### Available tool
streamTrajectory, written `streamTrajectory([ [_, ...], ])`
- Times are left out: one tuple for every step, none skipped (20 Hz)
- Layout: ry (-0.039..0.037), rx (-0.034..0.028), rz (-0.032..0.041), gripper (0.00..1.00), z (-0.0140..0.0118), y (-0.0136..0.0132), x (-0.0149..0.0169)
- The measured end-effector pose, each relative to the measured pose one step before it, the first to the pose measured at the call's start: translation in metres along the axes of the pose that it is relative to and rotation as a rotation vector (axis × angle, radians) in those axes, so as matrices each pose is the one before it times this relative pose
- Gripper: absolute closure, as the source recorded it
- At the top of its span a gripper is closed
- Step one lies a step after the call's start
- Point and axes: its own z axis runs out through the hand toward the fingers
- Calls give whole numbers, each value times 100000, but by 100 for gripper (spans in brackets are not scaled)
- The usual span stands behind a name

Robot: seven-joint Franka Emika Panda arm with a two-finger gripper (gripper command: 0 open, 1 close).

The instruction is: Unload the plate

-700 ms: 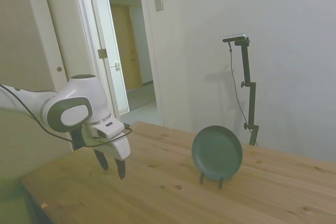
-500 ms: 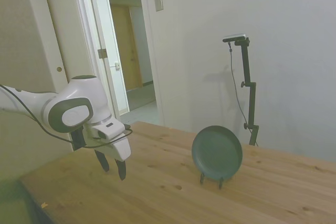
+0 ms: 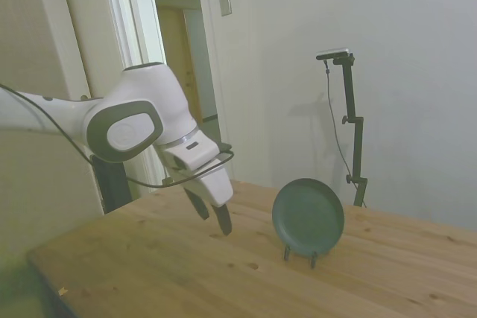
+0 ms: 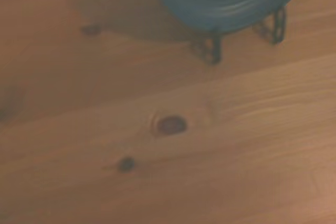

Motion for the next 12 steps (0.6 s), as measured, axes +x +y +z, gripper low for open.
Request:
streamTrajectory([
  [749, 291, 1335, 0, -37, -339, 1312],
  [675, 159, 1194, 0, 142, -419, 1286],
  [673, 75, 873, 0, 223, -546, 1189],
  [606, -79, 867, 0, 349, -609, 1159],
  [705, 78, 980, 0, 207, -596, 1057],
  [691, -8, 970, 0, 212, -613, 1023],
  [709, 35, 601, 0, 202, -635, 913],
  [380, -64, 17, 0, 257, -582, 553],
  [-21, -20, -815, 0, 243, -580, 54],
  [-665, 924, -3269, 0, -134, -1427, -1329],
  [97, 71, 49, 0, 9, -10, 14],
  [173, 160, 141, 0, 16, -55, 10],
])
